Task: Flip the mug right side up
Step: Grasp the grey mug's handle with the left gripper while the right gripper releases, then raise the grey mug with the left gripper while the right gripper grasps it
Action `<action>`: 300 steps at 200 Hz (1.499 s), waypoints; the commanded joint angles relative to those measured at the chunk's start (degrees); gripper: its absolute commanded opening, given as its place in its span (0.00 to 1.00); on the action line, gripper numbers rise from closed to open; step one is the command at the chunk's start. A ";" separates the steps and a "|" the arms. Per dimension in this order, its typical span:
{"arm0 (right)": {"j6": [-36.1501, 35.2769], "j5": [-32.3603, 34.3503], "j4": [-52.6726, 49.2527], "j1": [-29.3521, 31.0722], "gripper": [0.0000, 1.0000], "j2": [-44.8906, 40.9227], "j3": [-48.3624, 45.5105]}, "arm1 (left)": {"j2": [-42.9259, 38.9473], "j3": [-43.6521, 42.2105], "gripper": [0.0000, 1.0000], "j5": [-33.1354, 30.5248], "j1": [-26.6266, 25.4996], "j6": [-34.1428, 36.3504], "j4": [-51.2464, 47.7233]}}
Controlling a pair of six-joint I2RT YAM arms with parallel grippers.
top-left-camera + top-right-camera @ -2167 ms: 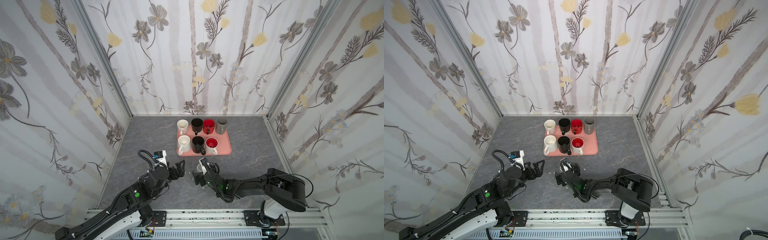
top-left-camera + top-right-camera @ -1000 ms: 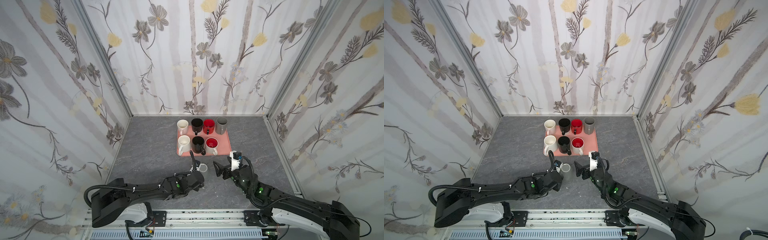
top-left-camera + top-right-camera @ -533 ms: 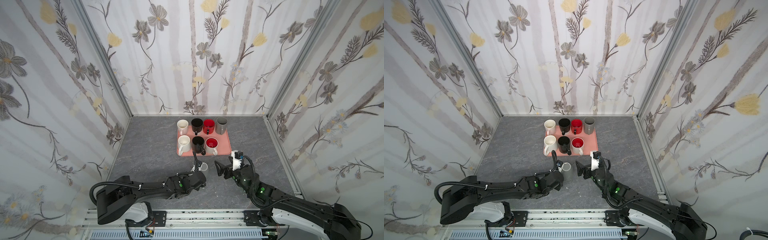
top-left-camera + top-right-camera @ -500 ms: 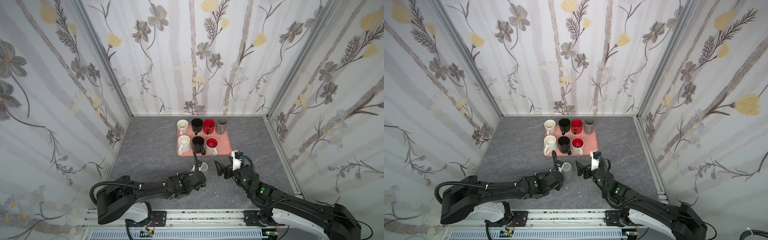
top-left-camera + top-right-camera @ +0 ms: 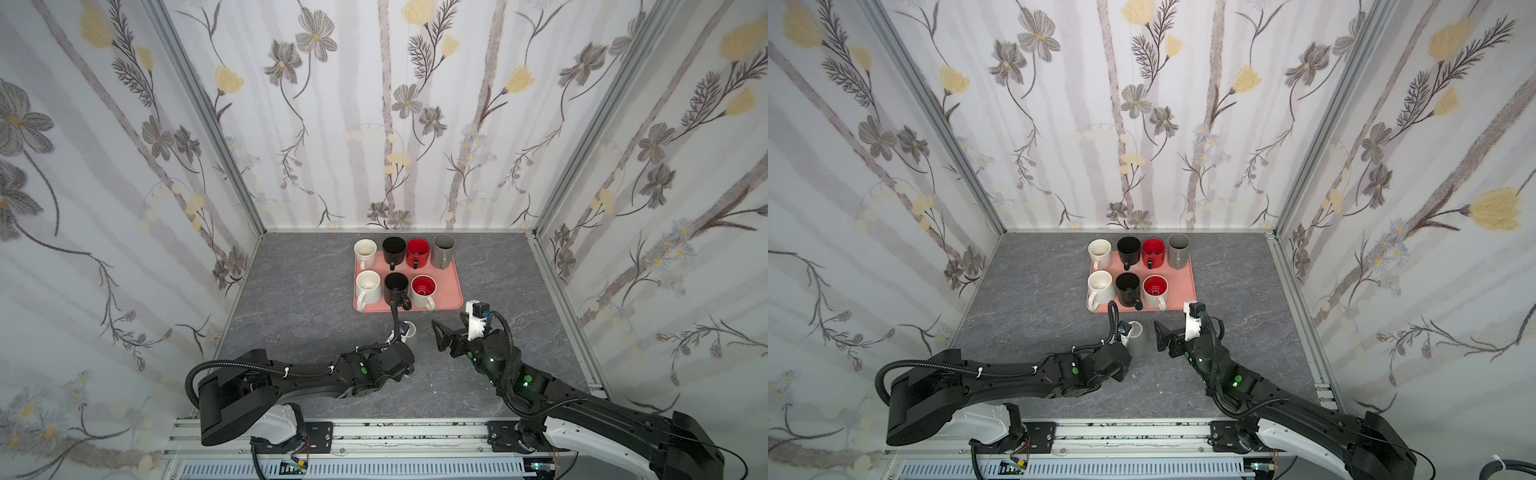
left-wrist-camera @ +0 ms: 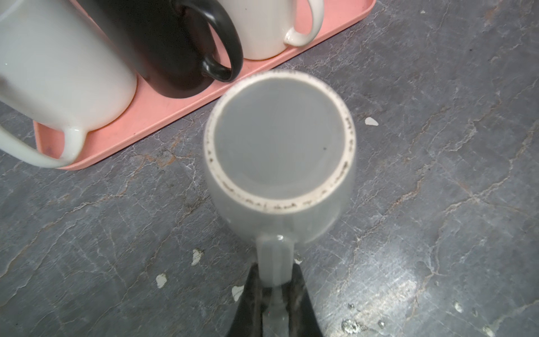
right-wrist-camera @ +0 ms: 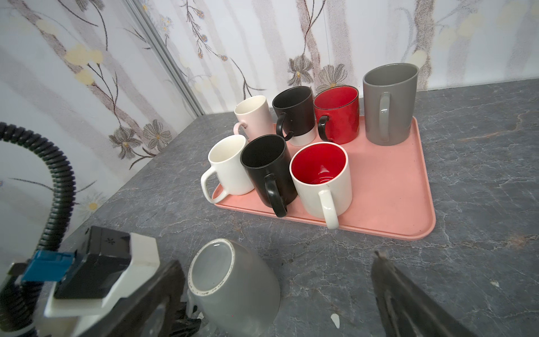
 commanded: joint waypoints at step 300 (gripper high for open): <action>6.84 -9.01 8.18 -0.16 0.99 -4.92 -5.73 | -11.84 1.14 0.00 -1.52 -1.75 -0.45 8.96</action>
